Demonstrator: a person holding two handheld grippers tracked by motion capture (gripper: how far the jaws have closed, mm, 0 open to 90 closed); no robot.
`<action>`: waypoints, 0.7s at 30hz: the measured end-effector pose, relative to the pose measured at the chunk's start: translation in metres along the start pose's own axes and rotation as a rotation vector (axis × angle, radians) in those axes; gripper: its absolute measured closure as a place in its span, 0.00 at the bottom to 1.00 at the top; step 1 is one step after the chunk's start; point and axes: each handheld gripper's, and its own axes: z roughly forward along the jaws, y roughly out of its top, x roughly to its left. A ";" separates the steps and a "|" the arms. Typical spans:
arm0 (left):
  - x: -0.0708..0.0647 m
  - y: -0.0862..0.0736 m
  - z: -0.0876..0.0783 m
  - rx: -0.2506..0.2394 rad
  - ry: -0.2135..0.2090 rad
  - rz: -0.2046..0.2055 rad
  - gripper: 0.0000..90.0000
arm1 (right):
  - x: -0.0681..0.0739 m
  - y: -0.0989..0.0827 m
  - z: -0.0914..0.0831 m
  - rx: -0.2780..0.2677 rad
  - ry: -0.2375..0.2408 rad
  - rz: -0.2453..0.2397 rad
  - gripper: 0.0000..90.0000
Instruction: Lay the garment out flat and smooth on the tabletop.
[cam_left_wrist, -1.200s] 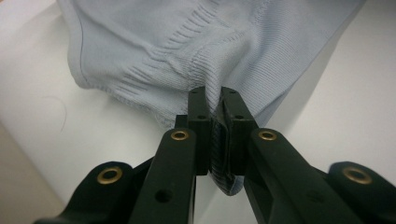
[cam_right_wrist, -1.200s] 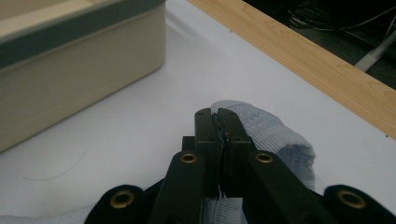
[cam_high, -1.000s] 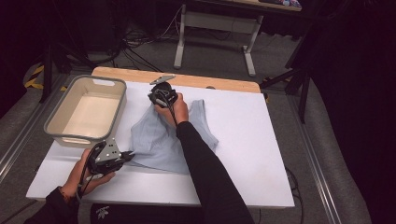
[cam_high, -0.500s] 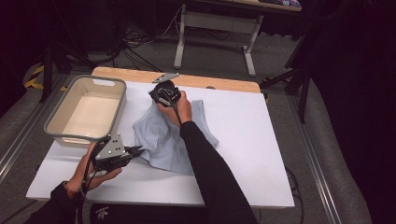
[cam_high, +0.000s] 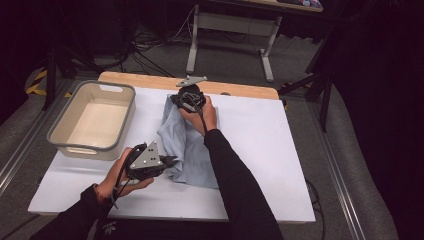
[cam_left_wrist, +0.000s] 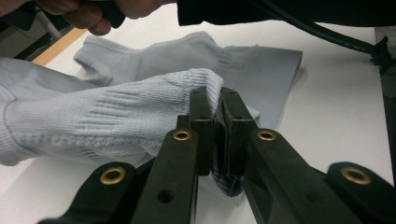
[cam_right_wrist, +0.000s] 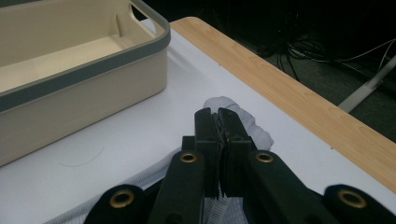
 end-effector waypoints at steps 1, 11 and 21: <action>0.000 0.002 0.003 0.002 -0.007 0.002 0.95 | -0.003 -0.001 -0.004 -0.006 0.000 0.009 0.97; -0.006 0.019 0.027 0.000 -0.045 0.045 0.95 | -0.020 -0.013 -0.030 -0.028 -0.030 0.023 0.97; -0.011 0.031 0.048 0.014 -0.072 0.076 0.95 | -0.038 -0.030 -0.053 -0.026 -0.077 0.027 0.97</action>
